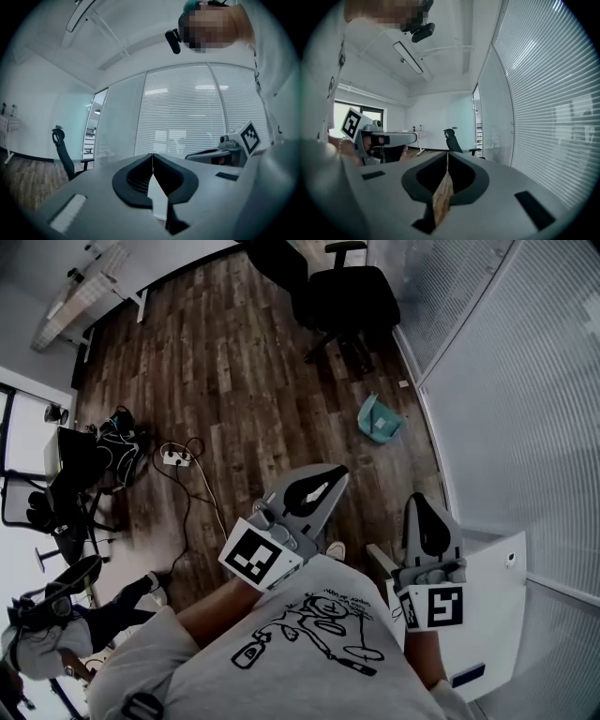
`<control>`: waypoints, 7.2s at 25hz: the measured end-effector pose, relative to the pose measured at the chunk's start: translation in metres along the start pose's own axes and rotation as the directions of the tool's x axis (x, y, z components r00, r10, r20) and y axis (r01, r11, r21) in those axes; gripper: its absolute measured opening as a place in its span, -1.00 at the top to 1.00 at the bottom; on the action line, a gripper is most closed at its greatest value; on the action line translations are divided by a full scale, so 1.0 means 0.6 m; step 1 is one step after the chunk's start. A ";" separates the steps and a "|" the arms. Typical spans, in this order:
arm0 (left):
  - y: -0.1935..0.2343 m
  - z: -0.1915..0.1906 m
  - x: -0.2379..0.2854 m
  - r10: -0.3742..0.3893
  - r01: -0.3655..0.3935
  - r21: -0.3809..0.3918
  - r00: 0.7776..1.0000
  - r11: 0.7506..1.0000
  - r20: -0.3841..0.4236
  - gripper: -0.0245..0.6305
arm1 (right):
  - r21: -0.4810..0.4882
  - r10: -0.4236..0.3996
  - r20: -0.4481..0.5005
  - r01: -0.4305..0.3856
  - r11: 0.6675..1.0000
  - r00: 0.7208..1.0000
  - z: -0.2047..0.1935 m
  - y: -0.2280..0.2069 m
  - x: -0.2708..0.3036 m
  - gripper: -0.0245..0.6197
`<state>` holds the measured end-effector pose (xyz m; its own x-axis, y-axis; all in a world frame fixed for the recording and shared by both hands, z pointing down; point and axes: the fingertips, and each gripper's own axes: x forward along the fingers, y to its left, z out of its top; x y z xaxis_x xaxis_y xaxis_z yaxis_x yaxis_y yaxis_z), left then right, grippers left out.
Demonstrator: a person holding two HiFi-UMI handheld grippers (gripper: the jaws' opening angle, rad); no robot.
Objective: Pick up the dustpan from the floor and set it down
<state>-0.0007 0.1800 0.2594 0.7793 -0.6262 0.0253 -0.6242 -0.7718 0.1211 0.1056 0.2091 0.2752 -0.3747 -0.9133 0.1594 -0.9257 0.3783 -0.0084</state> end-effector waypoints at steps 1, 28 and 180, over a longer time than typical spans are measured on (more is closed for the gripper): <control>0.015 -0.001 0.005 -0.003 0.003 0.004 1.000 1.000 -0.005 0.92 | -0.002 0.001 0.000 -0.001 1.000 1.000 0.002 0.002 0.015 0.90; 0.345 0.059 0.166 -0.095 0.095 -0.022 0.995 0.995 0.009 0.92 | -0.054 -0.073 -0.009 0.072 0.996 0.997 0.097 -0.047 0.367 0.90; 0.394 -0.130 0.194 0.054 -0.093 -0.151 0.969 0.984 -0.243 0.92 | 0.576 0.203 -0.584 0.225 0.786 0.786 -0.727 -0.237 0.652 0.60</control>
<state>-0.0532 -0.0667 0.3681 0.7348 -0.6213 0.2722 -0.6780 -0.6850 0.2665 0.1136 -0.1364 0.7692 -0.4518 -0.5531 0.7000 -0.8420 0.0051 -0.5394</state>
